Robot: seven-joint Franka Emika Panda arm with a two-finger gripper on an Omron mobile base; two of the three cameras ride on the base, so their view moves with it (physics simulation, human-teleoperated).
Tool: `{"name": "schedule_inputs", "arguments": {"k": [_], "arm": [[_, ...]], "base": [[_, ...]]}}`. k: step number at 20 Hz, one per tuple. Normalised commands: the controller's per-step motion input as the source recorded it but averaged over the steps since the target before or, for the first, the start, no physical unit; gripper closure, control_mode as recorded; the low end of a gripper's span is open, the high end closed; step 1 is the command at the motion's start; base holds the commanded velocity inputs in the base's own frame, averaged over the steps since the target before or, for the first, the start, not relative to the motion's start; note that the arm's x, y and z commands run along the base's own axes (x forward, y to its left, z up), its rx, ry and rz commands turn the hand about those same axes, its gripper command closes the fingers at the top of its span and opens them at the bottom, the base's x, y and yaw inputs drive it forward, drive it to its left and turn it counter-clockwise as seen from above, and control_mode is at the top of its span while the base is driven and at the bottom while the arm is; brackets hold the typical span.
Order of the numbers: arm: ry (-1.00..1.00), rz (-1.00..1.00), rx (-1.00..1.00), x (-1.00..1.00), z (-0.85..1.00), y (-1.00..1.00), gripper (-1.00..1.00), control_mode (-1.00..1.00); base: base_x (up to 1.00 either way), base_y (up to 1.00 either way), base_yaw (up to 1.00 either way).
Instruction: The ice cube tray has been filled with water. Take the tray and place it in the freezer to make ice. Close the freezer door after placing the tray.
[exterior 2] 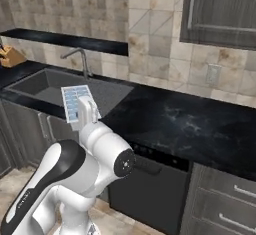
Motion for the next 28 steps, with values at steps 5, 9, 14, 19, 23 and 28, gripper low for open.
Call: {"name": "schedule_inputs", "arguments": {"k": [5,9,14,19,23,28], "arm": [[0.0,0.0,0.0,0.0,0.0,0.0,1.0,1.0],[0.0,0.0,0.0,0.0,0.0,0.0,1.0,1.0],[0.0,0.0,0.0,0.0,0.0,0.0,1.0,1.0],[0.0,0.0,0.0,0.0,0.0,0.0,1.0,1.0],[0.0,0.0,0.0,0.0,0.0,0.0,1.0,1.0],[0.0,0.0,0.0,0.0,0.0,0.0,1.0,1.0]], "base": [[-0.28,0.22,0.65],[-0.24,0.34,0.69],[-0.11,0.39,0.7],[0.0,0.48,0.74],[0.0,0.5,0.77],[0.07,0.48,0.77]]}}
